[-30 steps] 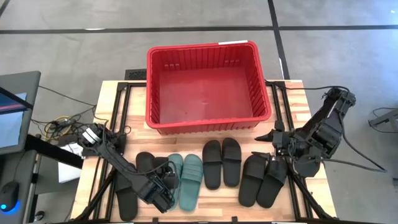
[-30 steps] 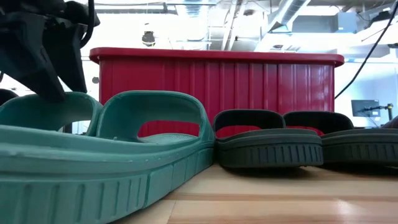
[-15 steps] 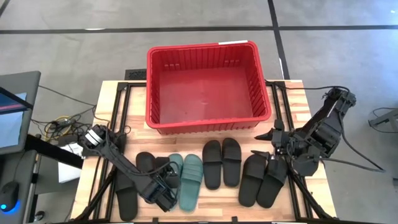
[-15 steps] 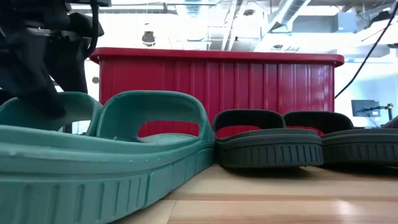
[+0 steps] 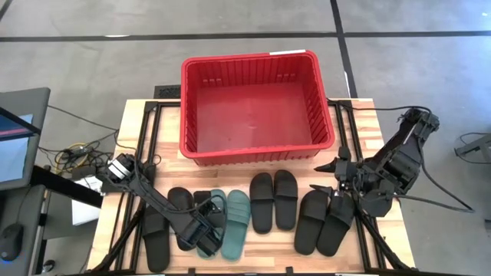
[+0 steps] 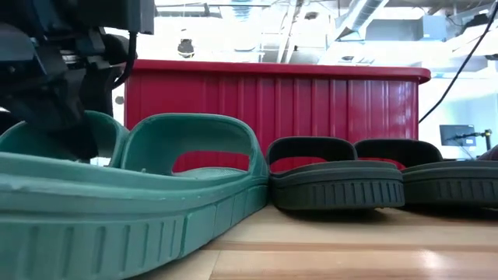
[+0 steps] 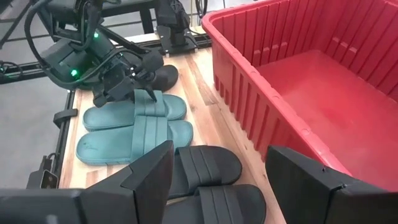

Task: Pick and place slides into bin
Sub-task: Put the green slipper into the red container container

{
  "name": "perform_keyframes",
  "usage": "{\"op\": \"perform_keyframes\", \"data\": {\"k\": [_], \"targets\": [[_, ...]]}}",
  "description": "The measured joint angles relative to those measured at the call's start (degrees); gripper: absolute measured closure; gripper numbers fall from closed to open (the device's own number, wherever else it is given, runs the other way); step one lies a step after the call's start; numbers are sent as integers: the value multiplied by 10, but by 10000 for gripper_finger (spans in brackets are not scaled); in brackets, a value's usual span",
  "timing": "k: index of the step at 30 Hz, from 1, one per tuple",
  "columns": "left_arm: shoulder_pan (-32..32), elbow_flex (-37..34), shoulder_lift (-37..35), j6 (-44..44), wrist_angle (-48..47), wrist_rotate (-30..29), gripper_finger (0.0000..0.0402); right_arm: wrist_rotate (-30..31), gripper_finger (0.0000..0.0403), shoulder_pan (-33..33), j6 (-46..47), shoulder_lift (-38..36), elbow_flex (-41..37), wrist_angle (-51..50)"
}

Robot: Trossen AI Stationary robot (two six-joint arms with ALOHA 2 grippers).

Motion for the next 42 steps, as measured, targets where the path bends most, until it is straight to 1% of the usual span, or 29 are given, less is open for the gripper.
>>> {"op": "perform_keyframes", "data": {"k": [4, 5, 9, 13, 20, 25, 28, 30, 33, 36, 39, 42], "targets": [[1, 3, 2, -1, 2, 2, 378, 0, 163, 0, 0, 0, 0, -1], [1, 5, 2, -1, 1, 5, 387, 0, 163, 0, 0, 0, 0, -2], [1, 28, 3, -18, -22, 12, 396, -2, 163, 0, 0, 0, 0, -16], [1, 71, 3, -31, -77, 8, 398, -2, 163, 0, 0, 0, 0, -27], [5, 172, 3, -38, -171, -15, 400, -2, 163, 0, -3, 0, 0, -52], [7, 256, 3, -41, -254, -20, 401, -2, 163, 0, -37, 0, 0, -49], [7, 299, 3, -59, -318, -19, 401, -2, 163, 0, -53, 0, 0, -49], [8, 320, 1, -66, -331, -25, 401, -2, 163, 0, -60, 0, 0, -49], [15, 344, -11, -70, -323, -53, 401, -2, 163, 0, -60, 0, 0, -50], [32, 386, -13, -67, -328, -81, 401, -2, 163, 0, -61, 0, 0, -50], [47, 437, -13, -27, -324, -114, 401, -2, 163, 0, -66, 0, 0, -49], [66, 487, -13, 39, -326, -155, 401, 0, 163, -1, -75, -1, 0, -37]]}}
